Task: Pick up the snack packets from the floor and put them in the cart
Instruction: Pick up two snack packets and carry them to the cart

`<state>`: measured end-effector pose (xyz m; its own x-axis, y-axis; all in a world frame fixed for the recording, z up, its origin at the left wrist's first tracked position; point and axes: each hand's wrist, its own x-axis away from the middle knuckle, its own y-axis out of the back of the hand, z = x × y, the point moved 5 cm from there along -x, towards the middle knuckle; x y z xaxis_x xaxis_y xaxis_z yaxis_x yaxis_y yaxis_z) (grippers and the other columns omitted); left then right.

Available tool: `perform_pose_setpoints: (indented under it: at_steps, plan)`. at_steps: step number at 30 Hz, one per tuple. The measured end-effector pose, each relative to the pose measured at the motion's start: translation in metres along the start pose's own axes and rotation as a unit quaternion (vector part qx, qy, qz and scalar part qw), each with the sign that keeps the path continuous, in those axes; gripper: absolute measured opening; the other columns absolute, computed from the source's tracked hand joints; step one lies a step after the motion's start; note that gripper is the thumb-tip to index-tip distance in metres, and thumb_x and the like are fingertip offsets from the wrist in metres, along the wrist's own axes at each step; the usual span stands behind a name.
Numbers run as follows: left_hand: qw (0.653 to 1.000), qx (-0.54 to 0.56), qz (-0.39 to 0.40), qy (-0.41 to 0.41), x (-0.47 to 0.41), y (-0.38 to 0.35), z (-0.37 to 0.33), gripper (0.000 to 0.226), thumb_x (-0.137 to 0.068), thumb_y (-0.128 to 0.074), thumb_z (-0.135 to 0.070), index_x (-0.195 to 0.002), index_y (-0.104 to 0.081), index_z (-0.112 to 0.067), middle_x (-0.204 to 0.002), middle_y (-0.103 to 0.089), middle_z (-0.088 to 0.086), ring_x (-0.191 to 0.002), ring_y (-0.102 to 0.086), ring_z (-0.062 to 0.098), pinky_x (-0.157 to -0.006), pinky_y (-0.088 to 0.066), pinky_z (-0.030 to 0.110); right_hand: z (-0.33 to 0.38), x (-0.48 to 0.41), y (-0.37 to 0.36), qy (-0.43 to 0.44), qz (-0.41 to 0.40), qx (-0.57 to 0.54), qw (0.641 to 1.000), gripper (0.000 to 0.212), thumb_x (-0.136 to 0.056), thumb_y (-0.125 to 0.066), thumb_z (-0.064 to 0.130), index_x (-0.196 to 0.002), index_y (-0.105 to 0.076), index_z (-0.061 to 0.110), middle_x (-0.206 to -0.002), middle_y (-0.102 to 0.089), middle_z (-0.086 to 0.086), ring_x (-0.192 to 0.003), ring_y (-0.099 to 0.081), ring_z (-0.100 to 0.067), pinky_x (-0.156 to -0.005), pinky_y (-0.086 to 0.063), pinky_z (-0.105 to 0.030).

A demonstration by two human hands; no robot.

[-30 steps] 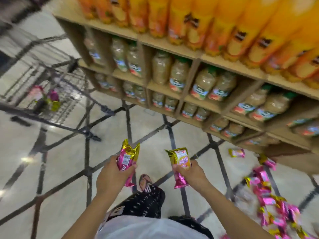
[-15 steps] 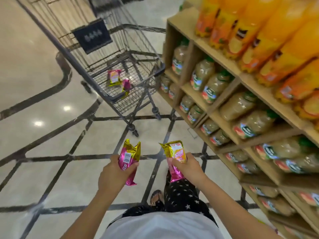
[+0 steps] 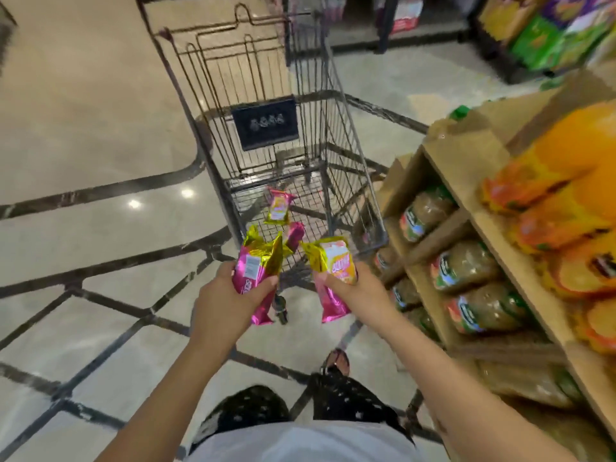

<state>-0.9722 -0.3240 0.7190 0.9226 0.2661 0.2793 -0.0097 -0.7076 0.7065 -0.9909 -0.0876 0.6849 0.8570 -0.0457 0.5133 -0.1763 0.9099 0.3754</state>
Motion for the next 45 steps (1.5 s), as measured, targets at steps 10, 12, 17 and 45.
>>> perform_pose_setpoints:
  at_steps: [10,12,17,45]
  plan:
    - [0.994,-0.086,0.051,-0.032,-0.168,-0.006,-0.034,0.061,-0.076,-0.062,-0.071,-0.109,-0.052,-0.021,-0.091,-0.064,-0.004,-0.084,-0.063,0.021,-0.069,-0.052,0.033,0.049,-0.144,-0.018,-0.063,-0.062,0.043,0.995,0.072,-0.08,-0.069,0.057,-0.125,-0.051,0.005,-0.115,-0.064,-0.009,-0.105,-0.061,-0.029,-0.077,-0.045,-0.031]
    - [0.985,-0.135,0.096,-0.046,-0.203,-0.023,-0.03,0.062,-0.078,-0.062,-0.07,-0.111,-0.052,-0.019,-0.092,-0.065,-0.002,-0.085,-0.065,0.023,-0.072,-0.055,0.035,0.038,-0.162,-0.029,-0.112,-0.088,0.04,0.989,0.064,-0.081,-0.07,0.055,-0.119,-0.057,0.005,-0.107,-0.065,-0.01,-0.1,-0.062,-0.029,-0.074,-0.043,-0.03]
    - [0.953,-0.245,0.165,-0.064,-0.275,-0.057,-0.02,0.073,-0.08,-0.056,-0.074,-0.12,-0.051,-0.013,-0.099,-0.066,0.004,-0.094,-0.065,0.028,-0.066,-0.048,0.032,0.007,-0.193,-0.062,-0.235,-0.145,0.007,0.961,0.061,-0.078,-0.07,0.059,-0.108,-0.066,0.006,-0.102,-0.069,-0.016,-0.091,-0.064,-0.03,-0.071,-0.046,-0.032]
    - [0.585,-0.457,0.344,-0.574,-0.033,-0.161,-0.072,0.06,-0.095,-0.042,-0.059,-0.133,-0.043,-0.013,-0.126,-0.056,0.011,-0.113,-0.054,0.029,-0.085,-0.046,0.037,-0.102,0.095,-0.054,-0.371,-0.275,0.086,0.883,0.068,-0.091,-0.051,0.059,-0.135,-0.038,0.009,-0.13,-0.053,-0.015,-0.117,-0.053,-0.032,-0.091,-0.048,-0.039]
